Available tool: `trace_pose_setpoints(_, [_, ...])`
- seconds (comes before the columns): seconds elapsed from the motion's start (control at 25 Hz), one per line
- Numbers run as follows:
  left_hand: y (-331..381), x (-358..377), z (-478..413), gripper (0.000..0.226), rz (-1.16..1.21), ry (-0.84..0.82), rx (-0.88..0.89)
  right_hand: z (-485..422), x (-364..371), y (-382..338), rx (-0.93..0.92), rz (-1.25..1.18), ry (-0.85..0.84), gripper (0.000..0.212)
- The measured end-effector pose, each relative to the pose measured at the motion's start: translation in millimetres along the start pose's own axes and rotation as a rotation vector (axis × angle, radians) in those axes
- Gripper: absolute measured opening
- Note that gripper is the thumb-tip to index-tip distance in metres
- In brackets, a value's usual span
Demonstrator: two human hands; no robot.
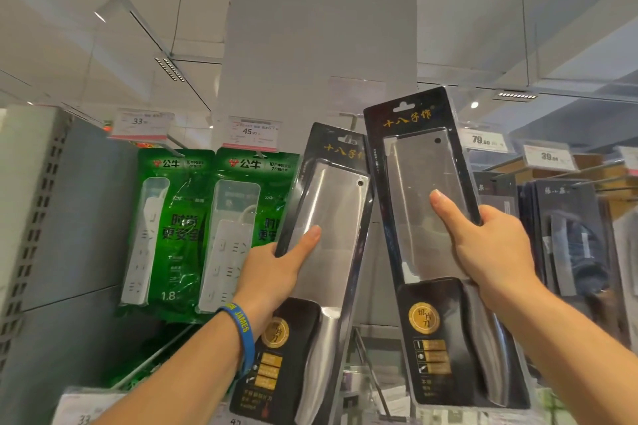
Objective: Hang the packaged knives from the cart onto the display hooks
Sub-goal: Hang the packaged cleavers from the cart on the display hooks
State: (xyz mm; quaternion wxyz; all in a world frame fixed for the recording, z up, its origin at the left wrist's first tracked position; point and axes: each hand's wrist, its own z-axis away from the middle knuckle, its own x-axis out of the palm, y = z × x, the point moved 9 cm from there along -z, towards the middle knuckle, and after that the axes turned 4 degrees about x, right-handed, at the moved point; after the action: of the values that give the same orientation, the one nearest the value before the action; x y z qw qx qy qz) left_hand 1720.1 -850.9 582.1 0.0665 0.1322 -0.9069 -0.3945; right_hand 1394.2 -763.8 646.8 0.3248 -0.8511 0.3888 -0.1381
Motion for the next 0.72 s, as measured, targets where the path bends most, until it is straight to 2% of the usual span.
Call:
trace_pose_setpoints(0.08, [1, 2, -6, 0.069, -0.013, -0.005, -0.005, -2, 1, 1, -0.002, 0.006, -0.005, 0.081])
trace_pose_setpoints(0.16, [-9, 10, -11, 0.082, 0.013, -0.030, -0.064, -3, 0, 3, 0.002, 0.002, -0.008, 0.088])
trace_pose_setpoints(0.24, [-20, 16, -7, 0.090, 0.017, -0.017, -0.092, -3, -3, 2, -0.006, 0.008, 0.001, 0.082])
trace_pose_setpoints(0.4, [-25, 25, -16, 0.069, 0.005, -0.001, -0.126, -8, -3, 3, -0.006, -0.006, -0.004, 0.075])
trace_pose_setpoints(0.52, [-33, 32, -30, 0.103, 0.029, -0.051, -0.201, -7, 2, 2, 0.001, -0.026, -0.017, 0.081])
trace_pose_setpoints(0.72, [-57, 39, -36, 0.112, -0.076, -0.038, -0.210, 5, 7, -2, 0.013, -0.049, -0.048, 0.074])
